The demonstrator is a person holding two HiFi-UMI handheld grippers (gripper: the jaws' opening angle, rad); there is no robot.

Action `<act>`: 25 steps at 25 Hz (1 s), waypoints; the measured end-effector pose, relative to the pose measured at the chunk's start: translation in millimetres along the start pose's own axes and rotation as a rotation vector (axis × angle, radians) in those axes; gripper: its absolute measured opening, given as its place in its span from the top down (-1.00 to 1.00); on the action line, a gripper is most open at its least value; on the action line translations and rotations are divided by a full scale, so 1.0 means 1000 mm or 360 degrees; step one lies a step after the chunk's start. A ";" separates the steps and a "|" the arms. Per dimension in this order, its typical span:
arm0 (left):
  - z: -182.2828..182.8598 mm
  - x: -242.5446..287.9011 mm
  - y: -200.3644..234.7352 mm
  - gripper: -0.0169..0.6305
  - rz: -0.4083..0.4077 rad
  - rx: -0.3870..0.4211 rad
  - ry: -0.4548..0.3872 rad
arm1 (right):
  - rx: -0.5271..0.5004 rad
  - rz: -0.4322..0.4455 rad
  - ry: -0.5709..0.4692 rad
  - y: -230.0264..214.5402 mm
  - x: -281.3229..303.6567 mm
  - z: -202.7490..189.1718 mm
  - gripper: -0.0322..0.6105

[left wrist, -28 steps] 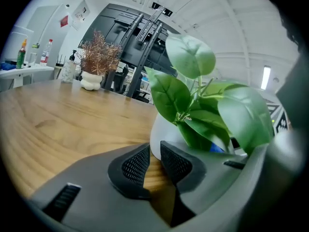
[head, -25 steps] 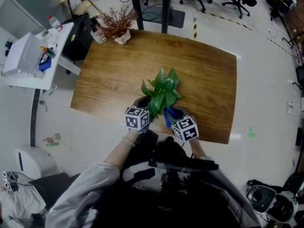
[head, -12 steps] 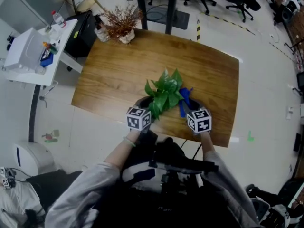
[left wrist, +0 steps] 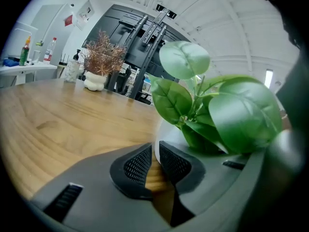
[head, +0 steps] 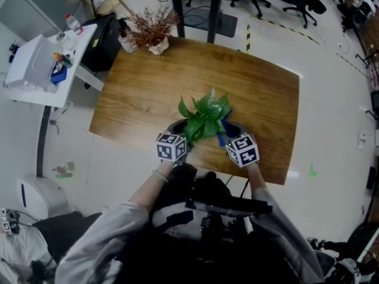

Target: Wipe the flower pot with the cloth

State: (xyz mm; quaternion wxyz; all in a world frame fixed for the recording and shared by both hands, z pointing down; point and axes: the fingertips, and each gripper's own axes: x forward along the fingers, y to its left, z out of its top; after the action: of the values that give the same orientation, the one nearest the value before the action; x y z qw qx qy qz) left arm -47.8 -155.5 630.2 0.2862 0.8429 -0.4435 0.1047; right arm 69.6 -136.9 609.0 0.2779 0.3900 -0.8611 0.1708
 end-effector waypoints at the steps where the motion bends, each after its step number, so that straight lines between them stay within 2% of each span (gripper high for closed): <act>1: 0.001 0.001 0.001 0.81 0.0004 0.0000 -0.0001 | 0.0008 0.0004 0.0005 0.004 -0.001 -0.005 0.62; 14: 0.006 0.005 0.008 0.81 0.0002 0.0015 -0.0006 | 0.0175 0.0025 -0.0004 0.048 -0.012 -0.029 0.62; 18: 0.005 -0.003 0.004 0.81 -0.0016 0.0041 -0.0015 | 0.0223 -0.0046 -0.0016 0.026 -0.025 -0.029 0.62; 22: -0.002 -0.014 -0.003 0.81 -0.0053 0.0086 -0.0009 | 0.0172 -0.0108 -0.0017 -0.010 -0.029 -0.025 0.62; 25: -0.010 -0.016 -0.012 0.81 -0.0084 0.0133 0.0021 | 0.0106 -0.0100 -0.0021 -0.027 -0.022 -0.016 0.62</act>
State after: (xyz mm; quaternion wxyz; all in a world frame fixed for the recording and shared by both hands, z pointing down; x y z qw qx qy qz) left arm -46.6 -134.0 626.6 0.2563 0.8648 -0.4144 0.1211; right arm 107.5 -133.5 609.9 0.2645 0.4271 -0.8440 0.1881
